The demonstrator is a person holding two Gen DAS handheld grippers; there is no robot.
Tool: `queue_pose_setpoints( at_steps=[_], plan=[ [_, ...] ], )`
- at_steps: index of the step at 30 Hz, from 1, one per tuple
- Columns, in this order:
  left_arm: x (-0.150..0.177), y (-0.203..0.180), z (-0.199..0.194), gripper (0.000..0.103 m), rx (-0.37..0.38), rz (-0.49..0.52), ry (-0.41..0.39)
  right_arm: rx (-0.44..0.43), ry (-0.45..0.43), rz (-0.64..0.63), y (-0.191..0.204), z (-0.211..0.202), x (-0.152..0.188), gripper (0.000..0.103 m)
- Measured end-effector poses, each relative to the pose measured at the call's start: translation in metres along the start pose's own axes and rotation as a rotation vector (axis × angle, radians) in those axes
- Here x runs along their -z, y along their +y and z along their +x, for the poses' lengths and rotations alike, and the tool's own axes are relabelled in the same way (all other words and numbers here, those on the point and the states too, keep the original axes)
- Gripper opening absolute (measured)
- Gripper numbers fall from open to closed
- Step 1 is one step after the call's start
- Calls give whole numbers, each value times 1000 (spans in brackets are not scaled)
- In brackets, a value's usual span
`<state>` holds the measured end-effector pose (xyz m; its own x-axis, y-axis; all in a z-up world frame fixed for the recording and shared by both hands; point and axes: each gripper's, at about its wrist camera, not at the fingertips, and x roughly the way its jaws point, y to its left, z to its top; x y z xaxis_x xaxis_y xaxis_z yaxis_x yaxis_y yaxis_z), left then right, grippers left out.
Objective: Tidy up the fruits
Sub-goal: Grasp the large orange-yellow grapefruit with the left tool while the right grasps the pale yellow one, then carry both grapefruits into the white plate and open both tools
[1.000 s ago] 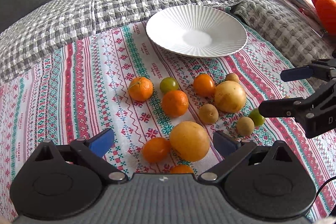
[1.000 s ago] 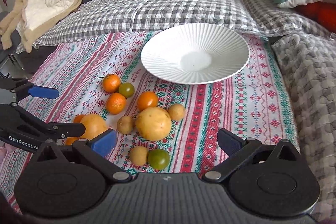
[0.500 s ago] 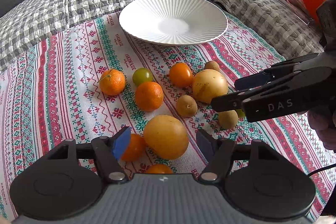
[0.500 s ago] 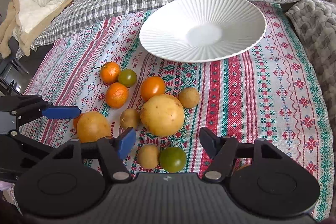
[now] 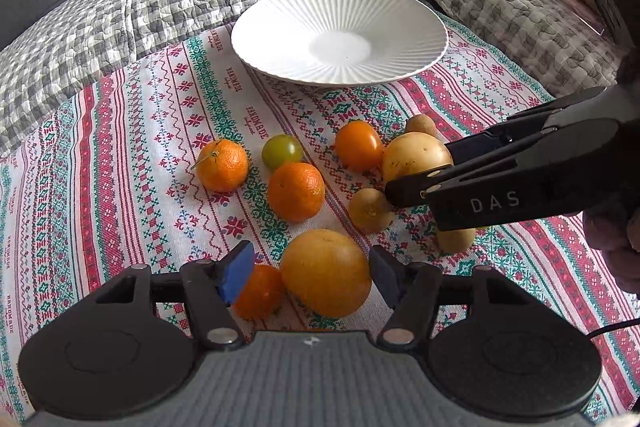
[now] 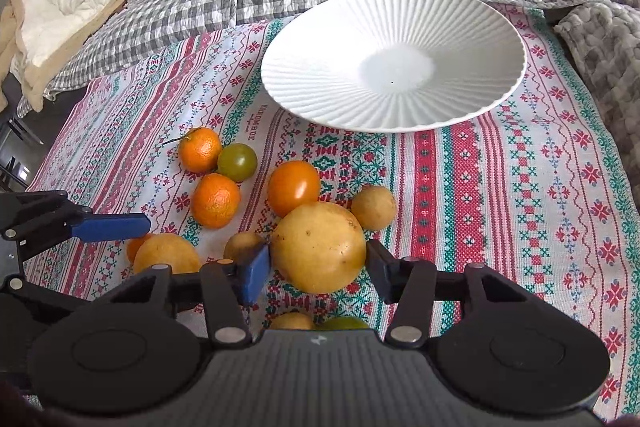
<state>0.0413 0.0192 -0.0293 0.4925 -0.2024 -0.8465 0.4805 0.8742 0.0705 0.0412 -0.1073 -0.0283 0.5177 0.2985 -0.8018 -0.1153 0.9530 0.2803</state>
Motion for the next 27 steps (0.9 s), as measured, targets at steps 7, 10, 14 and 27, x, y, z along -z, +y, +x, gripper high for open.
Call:
queue_pose_setpoints(
  at_steps=[7, 10, 14, 27],
  plan=[
    [0, 2, 1, 39, 30, -21, 17, 41, 26, 39, 1, -3, -5, 46],
    [-1, 1, 0, 39, 20, -44, 21, 52, 43, 91, -1, -6, -6, 46],
    [-3, -2, -3, 38, -13, -60, 20, 57, 46, 140, -2, -15, -3, 46],
    [-33, -13, -28, 38, -14, -168, -101, 21, -68, 209, -28, -66, -6, 46]
  ],
)
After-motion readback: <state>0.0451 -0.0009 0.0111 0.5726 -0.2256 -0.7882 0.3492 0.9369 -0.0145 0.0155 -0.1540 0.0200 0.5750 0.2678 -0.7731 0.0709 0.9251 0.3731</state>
